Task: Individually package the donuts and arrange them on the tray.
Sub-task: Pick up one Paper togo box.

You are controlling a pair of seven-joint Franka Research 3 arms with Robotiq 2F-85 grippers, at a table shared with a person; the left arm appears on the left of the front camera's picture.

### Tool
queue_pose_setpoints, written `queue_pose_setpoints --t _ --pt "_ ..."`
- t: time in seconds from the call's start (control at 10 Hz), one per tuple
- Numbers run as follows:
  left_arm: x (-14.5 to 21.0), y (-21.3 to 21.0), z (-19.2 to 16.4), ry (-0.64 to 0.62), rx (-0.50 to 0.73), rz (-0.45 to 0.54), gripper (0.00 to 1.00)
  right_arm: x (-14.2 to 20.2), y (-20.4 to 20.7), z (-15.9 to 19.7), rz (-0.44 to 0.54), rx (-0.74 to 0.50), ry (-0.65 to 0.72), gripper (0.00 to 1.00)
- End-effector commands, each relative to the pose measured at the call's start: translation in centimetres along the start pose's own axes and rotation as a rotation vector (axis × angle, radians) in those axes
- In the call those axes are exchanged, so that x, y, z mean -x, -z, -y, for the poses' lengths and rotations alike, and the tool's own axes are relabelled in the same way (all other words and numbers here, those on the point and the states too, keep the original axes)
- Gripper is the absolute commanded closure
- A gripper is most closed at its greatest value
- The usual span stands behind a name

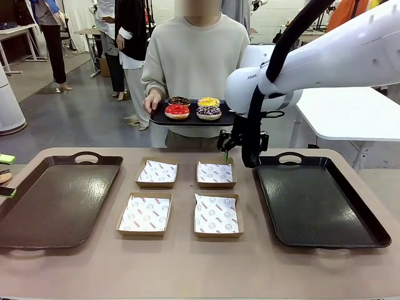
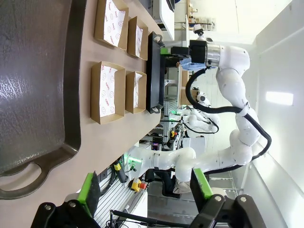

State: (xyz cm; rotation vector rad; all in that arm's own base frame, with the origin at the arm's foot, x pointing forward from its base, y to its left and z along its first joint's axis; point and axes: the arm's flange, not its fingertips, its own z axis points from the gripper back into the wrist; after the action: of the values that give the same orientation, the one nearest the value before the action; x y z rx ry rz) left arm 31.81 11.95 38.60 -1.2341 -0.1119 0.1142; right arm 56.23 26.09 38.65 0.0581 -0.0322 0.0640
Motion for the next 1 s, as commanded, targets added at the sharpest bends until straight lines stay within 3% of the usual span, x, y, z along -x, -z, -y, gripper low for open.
queue_pose_setpoints --t 0.0,0.4,0.8,0.9 --pt "0.1 -0.1 0.1 -0.01 0.001 0.002 0.0 -2.6 2.2 -0.6 0.066 0.081 0.023 0.0" --pt "0.1 -0.1 0.1 -0.01 0.001 0.002 0.0 -3.6 6.5 -0.3 0.091 0.017 -0.026 0.0" --pt "0.1 -0.1 0.1 -0.01 0.001 0.002 0.0 -3.4 7.7 -0.4 0.081 0.019 -0.036 0.0" --pt "0.1 -0.1 0.1 -0.01 0.001 0.002 0.0 -3.2 7.5 -0.4 0.08 0.01 -0.04 0.6"
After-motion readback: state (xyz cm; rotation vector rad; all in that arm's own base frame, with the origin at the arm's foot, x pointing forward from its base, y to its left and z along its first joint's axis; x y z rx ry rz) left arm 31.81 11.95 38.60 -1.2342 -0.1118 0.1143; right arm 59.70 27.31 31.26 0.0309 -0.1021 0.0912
